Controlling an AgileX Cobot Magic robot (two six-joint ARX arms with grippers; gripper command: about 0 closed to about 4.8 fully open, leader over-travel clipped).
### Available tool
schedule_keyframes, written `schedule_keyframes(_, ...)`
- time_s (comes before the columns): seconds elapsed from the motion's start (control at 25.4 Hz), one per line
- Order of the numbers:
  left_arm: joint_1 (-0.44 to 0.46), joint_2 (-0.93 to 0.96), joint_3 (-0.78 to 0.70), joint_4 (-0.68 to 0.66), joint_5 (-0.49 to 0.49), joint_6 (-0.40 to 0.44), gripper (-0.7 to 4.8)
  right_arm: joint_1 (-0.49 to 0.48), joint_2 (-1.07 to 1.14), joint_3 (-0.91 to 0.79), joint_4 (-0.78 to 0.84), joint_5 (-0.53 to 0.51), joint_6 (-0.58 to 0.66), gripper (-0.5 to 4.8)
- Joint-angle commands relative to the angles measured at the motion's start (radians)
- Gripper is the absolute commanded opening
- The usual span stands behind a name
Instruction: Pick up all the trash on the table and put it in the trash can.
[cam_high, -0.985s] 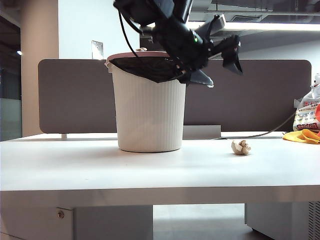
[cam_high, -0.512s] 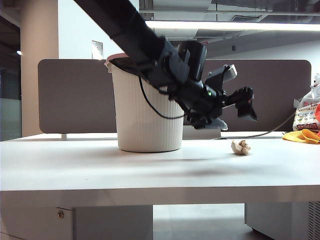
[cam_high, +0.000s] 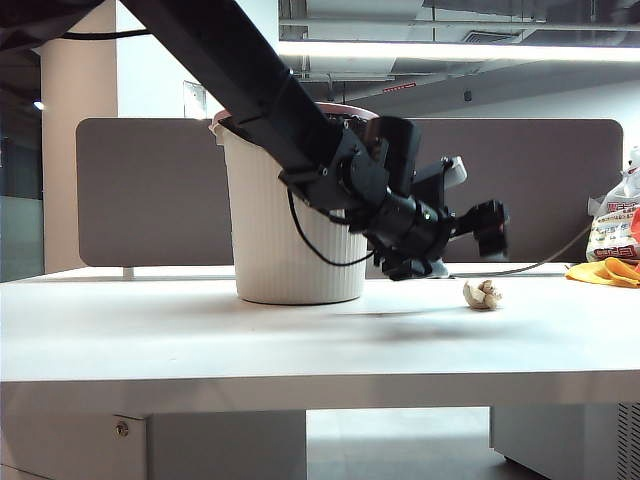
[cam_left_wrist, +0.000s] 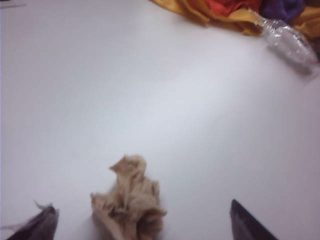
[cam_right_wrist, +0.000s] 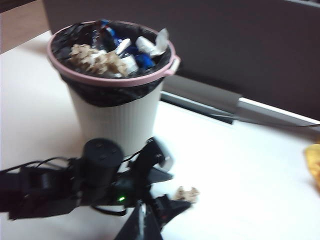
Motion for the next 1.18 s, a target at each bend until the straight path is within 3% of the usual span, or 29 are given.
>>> schedule_keyframes(0.04, -0.002, 0.008, 0.048, -0.047, 0.009, 0.036, 4.79, 0.003, 0.002, 0.003, 0.026, -0.027, -0.001, -0.07)
schedule_keyframes(0.32, -0.005, 0.067, 0.092, -0.083, 0.005, 0.009, 4.79, 0.002, 0.002, 0.003, 0.030, -0.027, -0.004, -0.07)
schedule_keyframes(0.43, -0.003, 0.078, 0.102, -0.076, 0.008, -0.058, 4.61, 0.002, 0.003, 0.003, 0.031, -0.027, -0.007, -0.07)
schedule_keyframes(0.47, -0.003, 0.078, 0.102, -0.076, 0.009, -0.058, 3.98, 0.002, 0.003, 0.003, 0.031, -0.027, -0.007, -0.07)
schedule_keyframes(0.55, -0.003, 0.078, 0.102, -0.077, 0.044, -0.058, 0.96, 0.002, 0.003, 0.003, 0.031, -0.027, -0.007, -0.07)
schedule_keyframes(0.59, -0.003, 0.078, 0.102, -0.075, 0.074, -0.059, 0.05, 0.002, 0.003, 0.003, 0.031, -0.027, -0.007, -0.07)
schedule_keyframes(0.91, 0.001, 0.062, 0.138, -0.048, 0.081, -0.119, -0.06, 0.002, 0.004, 0.003, 0.034, -0.023, -0.007, -0.07)
schedule_keyframes(1.1, 0.010, -0.051, 0.233, -0.265, 0.135, -0.106, -0.06, 0.000, 0.005, 0.003, 0.059, 0.000, -0.022, -0.07)
schedule_keyframes(1.18, 0.010, -0.135, 0.241, -0.357, 0.117, -0.002, -0.06, 0.000, 0.002, 0.006, 0.084, 0.063, -0.048, -0.07)
